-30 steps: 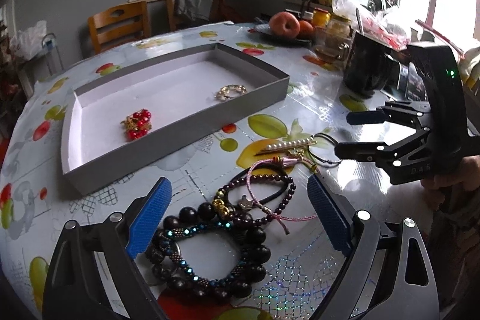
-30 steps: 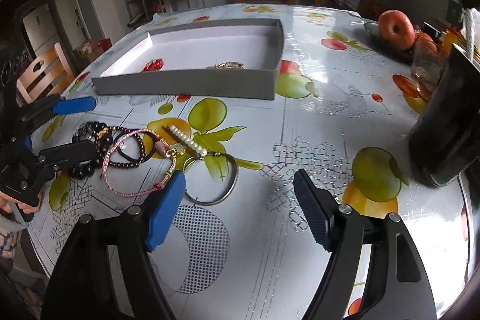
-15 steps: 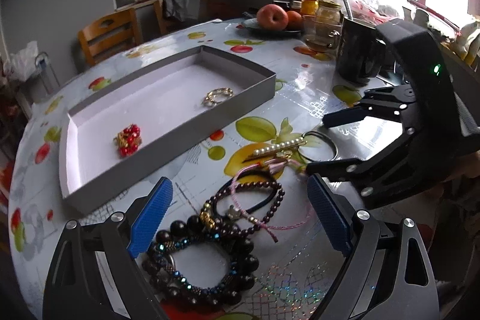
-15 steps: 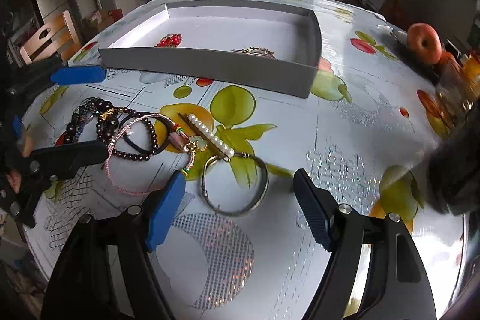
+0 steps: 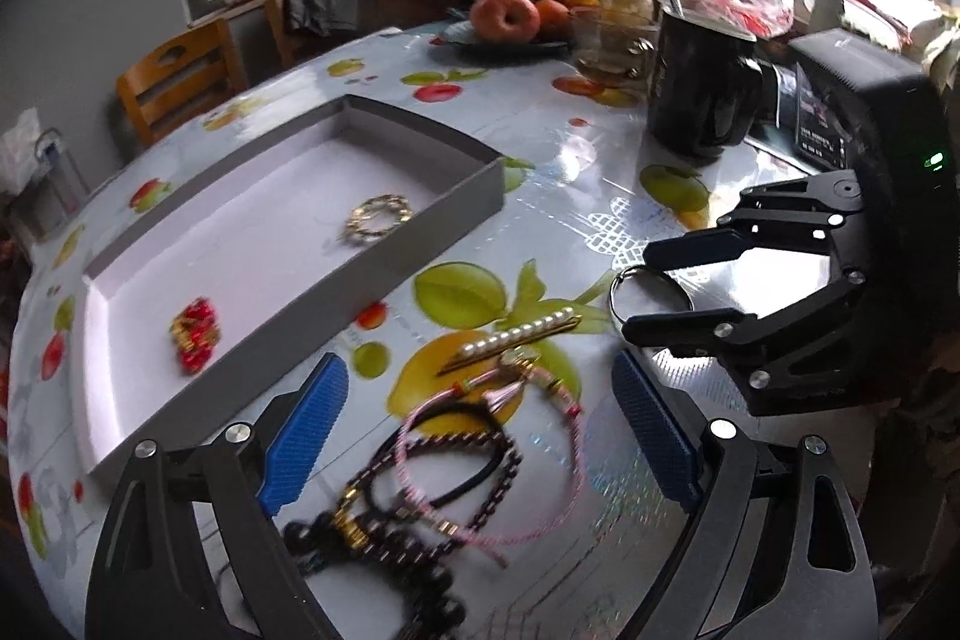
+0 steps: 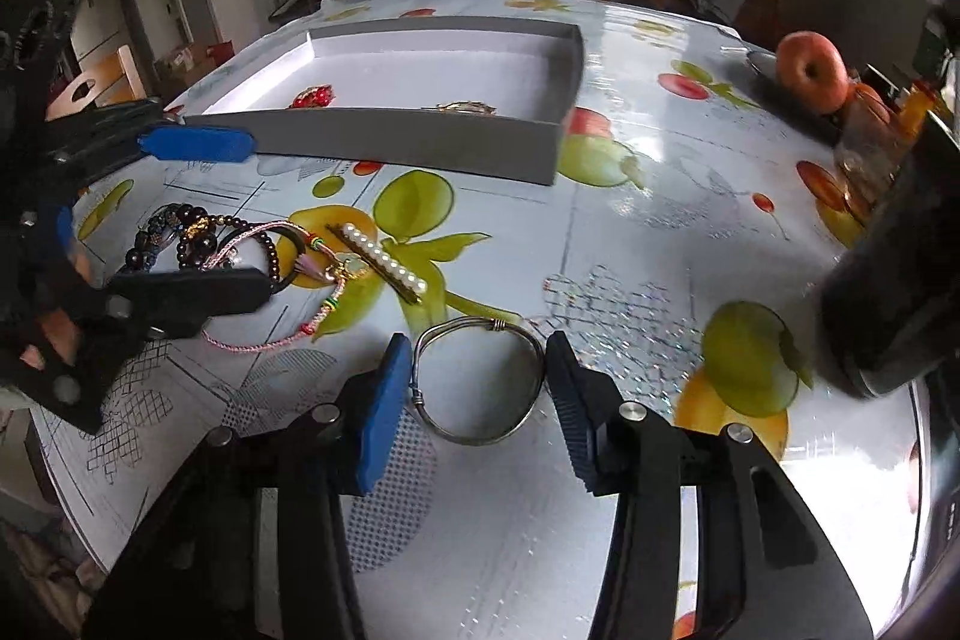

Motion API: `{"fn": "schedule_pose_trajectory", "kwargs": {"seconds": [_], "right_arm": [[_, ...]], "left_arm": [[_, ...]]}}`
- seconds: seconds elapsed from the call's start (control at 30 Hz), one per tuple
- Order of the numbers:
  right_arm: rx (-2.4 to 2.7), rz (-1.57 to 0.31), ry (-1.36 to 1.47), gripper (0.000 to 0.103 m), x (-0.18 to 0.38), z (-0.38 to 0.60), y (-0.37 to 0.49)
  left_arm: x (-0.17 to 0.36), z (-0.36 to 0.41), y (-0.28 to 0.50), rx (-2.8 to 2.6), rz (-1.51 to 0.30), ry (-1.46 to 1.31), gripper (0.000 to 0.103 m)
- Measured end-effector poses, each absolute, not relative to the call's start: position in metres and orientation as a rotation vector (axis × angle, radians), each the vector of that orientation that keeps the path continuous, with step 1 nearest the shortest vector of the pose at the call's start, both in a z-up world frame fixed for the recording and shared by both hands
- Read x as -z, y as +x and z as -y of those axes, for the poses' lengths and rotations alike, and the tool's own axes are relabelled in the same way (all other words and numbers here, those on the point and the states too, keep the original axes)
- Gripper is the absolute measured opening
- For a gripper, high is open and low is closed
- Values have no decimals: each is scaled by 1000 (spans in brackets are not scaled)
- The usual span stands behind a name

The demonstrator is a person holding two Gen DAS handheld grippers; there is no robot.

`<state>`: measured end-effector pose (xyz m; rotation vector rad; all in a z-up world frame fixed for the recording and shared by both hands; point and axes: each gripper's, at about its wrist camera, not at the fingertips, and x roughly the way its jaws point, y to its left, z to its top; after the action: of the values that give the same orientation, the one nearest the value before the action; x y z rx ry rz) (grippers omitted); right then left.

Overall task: Organize jewelry
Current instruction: 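Grasp the pearl hair pin with the left gripper while the right gripper grasps the silver bangle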

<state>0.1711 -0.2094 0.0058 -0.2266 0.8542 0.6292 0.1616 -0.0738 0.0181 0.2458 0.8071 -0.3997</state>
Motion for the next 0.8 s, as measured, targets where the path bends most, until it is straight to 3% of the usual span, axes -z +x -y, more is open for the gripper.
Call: {"fn": "schedule_pose_trajectory", "kwargs": {"seconds": [0.33, 0.4, 0.53, 0.67, 0.8], "right_arm": [[-647, -857, -195, 47, -6, 213, 173], [-642, -857, -195, 47, -6, 213, 173], [-619, -850, -184, 47, -7, 216, 173], [-606, -836, -171, 46, -9, 219, 173], [-601, -824, -172, 46, -12, 219, 171]], "left_arm": [[1, 96, 188, 421, -856, 353, 79], [4, 97, 193, 435, -869, 357, 70], [3, 95, 201, 468, -900, 299, 33], [3, 94, 201, 468, -896, 272, 9], [1, 89, 201, 465, -884, 234, 8]]}}
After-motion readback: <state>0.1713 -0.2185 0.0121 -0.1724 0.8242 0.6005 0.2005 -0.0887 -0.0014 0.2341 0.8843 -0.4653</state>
